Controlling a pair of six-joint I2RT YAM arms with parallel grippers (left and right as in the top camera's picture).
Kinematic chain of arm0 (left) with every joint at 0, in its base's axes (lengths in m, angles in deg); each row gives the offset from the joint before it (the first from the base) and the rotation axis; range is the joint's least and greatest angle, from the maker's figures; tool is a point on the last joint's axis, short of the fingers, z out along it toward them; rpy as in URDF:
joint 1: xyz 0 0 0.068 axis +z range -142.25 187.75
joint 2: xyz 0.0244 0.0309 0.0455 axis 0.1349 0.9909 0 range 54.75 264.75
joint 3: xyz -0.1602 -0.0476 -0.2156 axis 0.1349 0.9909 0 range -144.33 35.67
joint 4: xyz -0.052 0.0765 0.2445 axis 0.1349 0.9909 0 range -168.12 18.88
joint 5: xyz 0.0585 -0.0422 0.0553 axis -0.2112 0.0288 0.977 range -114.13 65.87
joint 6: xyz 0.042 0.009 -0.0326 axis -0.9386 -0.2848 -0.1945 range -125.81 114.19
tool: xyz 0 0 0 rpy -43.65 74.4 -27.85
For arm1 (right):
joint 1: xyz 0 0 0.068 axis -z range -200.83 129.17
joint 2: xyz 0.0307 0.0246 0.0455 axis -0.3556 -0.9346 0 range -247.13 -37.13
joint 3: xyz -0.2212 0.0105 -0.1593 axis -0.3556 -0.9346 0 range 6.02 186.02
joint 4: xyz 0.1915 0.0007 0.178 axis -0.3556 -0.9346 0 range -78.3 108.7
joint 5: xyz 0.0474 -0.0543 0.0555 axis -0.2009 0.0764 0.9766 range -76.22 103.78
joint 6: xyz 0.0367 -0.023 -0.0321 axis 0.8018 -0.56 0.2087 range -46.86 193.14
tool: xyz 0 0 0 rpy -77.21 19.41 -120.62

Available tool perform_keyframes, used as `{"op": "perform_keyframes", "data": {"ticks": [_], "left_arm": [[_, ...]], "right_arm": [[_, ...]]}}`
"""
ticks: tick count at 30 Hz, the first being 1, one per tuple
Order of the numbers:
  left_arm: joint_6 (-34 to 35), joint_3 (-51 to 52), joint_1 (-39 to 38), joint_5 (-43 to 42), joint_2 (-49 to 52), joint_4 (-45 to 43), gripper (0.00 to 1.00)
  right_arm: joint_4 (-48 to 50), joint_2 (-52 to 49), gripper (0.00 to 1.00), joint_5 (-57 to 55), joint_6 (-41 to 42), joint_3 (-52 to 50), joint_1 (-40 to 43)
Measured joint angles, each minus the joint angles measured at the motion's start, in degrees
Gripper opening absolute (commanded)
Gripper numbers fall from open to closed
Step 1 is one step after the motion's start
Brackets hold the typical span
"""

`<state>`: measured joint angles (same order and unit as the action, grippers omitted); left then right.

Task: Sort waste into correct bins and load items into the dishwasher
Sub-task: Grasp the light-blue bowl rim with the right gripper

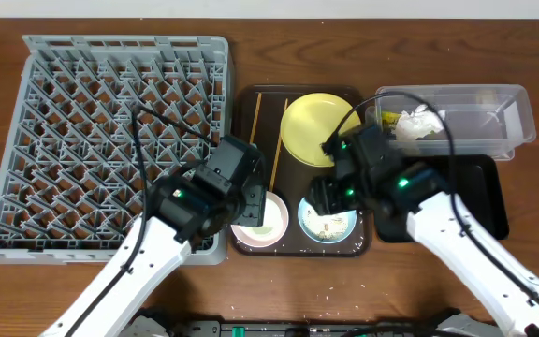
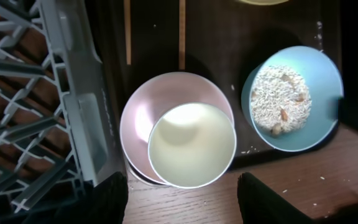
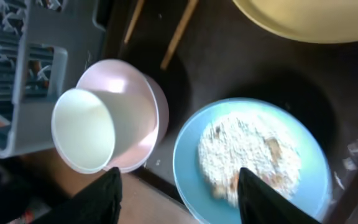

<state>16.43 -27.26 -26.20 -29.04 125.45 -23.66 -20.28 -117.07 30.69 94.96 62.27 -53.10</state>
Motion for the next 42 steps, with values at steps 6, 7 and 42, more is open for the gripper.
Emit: {"op": "perform_keyframes", "data": {"ticks": [6,7,42], "left_arm": [[0.26,0.0,0.0,0.24,-4.28,0.63,0.65],[0.24,0.0,0.0,0.33,-5.14,0.63,0.65],[0.26,0.0,0.0,0.42,-8.13,2.29,0.67]], "right_arm": [[1.95,-4.24,0.49,-3.06,3.98,-1.92,-3.23],[2.19,-6.45,0.48,-3.15,6.69,-1.9,-3.21],[-1.84,-25.2,0.01,-17.57,23.69,7.39,-7.85]]}}
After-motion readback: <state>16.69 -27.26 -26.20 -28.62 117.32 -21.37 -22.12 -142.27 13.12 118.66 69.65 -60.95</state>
